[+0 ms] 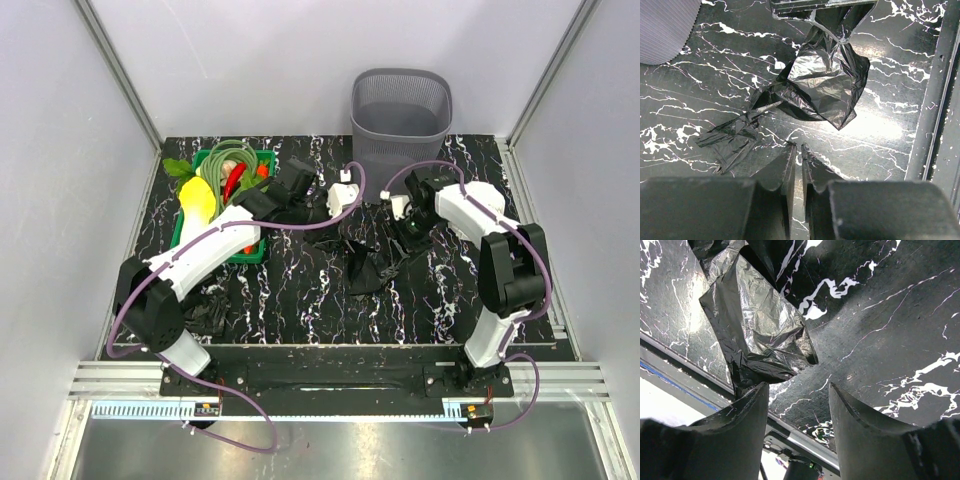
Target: Put the trash bags into the trash bin
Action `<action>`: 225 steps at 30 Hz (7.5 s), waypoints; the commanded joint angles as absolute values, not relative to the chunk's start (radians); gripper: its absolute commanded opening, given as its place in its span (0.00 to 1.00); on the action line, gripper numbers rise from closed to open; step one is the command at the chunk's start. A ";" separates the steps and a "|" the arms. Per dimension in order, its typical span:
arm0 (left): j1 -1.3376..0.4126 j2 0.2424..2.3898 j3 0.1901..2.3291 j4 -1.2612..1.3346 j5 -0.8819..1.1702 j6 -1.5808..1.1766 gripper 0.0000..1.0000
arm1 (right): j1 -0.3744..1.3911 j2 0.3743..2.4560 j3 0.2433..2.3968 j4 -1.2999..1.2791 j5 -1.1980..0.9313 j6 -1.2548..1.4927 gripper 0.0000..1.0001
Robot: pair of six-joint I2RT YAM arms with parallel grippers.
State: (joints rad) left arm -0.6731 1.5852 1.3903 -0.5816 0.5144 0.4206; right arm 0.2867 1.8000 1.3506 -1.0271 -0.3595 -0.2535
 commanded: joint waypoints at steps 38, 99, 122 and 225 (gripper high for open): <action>-0.669 1.669 1.529 -0.529 0.755 0.391 0.62 | 0.259 1.640 1.678 -1.314 -0.768 -0.514 0.00; -0.706 1.693 1.629 -0.515 0.742 0.160 0.00 | 0.273 1.474 1.626 -1.132 -0.819 -0.311 0.52; -0.692 1.686 1.615 -0.492 1.015 0.126 0.00 | 0.285 1.516 1.493 -0.997 -0.930 -0.397 0.49; -0.588 1.632 1.581 -0.569 0.894 0.284 0.08 | 0.402 1.431 1.436 -1.057 -0.963 -0.563 0.00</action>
